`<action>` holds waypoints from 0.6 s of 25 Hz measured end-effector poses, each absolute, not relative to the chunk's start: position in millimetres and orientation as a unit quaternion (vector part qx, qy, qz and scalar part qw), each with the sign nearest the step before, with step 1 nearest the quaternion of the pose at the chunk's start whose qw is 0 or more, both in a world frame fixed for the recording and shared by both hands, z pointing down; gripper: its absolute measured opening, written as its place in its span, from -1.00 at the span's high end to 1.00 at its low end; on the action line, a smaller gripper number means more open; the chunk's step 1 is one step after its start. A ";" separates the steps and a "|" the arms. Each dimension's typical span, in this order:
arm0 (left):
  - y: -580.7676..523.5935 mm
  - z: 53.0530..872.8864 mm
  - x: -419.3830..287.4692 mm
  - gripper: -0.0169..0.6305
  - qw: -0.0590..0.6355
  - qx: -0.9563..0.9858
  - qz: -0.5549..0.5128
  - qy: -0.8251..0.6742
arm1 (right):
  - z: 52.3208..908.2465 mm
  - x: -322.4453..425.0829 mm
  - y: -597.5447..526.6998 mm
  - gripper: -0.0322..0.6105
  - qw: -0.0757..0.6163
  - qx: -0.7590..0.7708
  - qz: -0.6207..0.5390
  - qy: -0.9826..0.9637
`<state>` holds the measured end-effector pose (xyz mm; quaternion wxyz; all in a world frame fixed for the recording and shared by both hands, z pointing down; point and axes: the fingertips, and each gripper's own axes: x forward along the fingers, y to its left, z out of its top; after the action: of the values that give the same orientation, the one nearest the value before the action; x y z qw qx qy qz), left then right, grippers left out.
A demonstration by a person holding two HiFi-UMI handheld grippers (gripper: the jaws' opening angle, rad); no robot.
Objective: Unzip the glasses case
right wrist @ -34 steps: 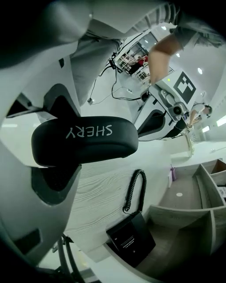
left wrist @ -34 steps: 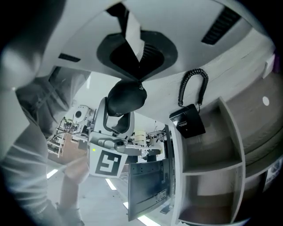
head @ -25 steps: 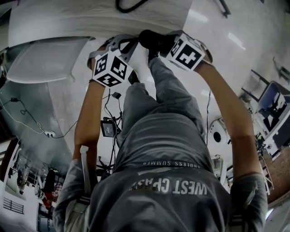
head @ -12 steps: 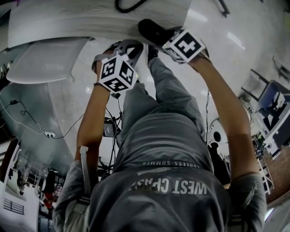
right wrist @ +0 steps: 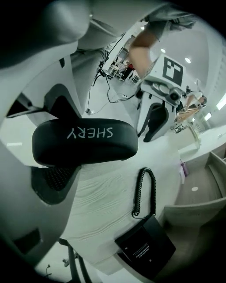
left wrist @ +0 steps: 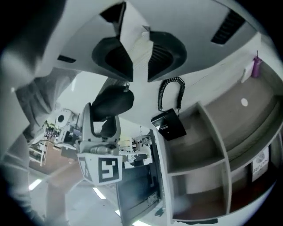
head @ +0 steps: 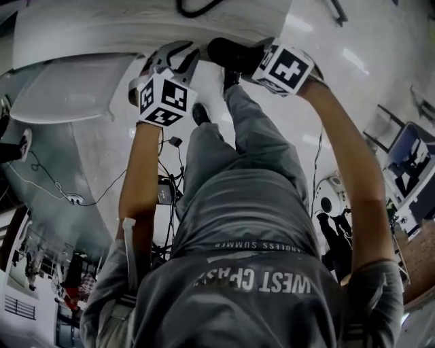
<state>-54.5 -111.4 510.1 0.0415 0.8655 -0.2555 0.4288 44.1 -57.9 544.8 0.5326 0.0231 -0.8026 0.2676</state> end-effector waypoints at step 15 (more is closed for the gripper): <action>-100.2 514.5 -30.5 0.91 -0.071 0.885 0.423 -0.182 | 533.8 42.0 -52.0 -0.08 0.512 0.006 0.299 -0.805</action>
<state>-30.5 -100.2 514.5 -0.0712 0.8850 -0.1822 0.4226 42.0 -52.0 533.8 0.5118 0.0059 -0.8053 0.2993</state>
